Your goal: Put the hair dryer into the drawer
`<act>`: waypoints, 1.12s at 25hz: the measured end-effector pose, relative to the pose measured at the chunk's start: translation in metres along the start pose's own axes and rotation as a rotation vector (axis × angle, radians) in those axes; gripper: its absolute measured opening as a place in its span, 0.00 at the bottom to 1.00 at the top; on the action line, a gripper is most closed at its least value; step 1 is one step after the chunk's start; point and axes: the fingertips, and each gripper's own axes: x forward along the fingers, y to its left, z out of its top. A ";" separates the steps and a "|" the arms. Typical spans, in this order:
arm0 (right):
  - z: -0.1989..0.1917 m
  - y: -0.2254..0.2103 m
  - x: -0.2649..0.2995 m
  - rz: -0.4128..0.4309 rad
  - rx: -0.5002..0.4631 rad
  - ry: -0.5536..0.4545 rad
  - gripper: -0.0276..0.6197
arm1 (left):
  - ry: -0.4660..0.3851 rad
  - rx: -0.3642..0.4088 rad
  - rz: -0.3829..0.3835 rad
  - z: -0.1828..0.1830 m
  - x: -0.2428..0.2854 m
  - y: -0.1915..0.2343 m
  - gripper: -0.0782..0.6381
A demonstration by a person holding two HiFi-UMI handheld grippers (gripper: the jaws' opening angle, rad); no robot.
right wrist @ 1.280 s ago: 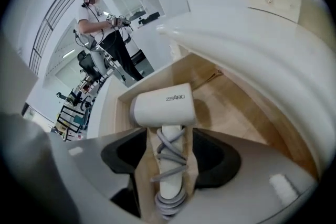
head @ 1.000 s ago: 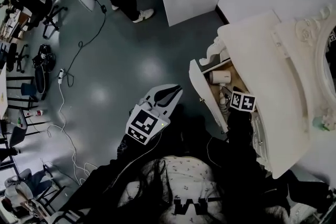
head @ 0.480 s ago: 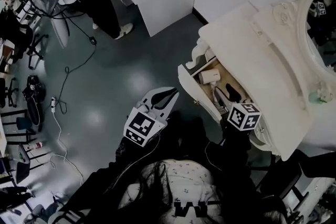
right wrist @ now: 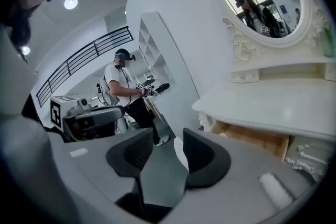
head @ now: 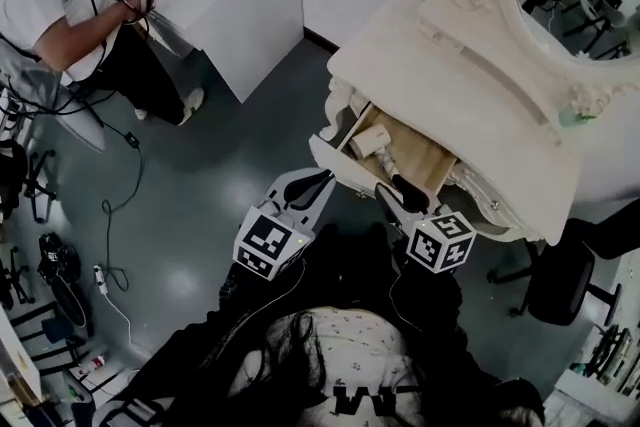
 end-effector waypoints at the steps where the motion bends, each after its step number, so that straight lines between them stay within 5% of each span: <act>1: -0.002 0.003 -0.003 -0.010 0.006 -0.010 0.32 | 0.000 0.006 -0.021 0.001 0.002 -0.002 0.11; 12: -0.017 0.005 -0.036 -0.100 0.013 -0.011 0.18 | 0.006 0.009 -0.157 -0.002 0.024 -0.035 0.11; 21: -0.023 0.004 -0.063 -0.095 -0.009 -0.006 0.10 | 0.009 0.002 -0.111 -0.003 0.023 -0.048 0.11; 28: -0.041 0.011 -0.116 -0.037 -0.026 -0.026 0.10 | 0.001 0.018 -0.044 -0.003 0.007 -0.102 0.11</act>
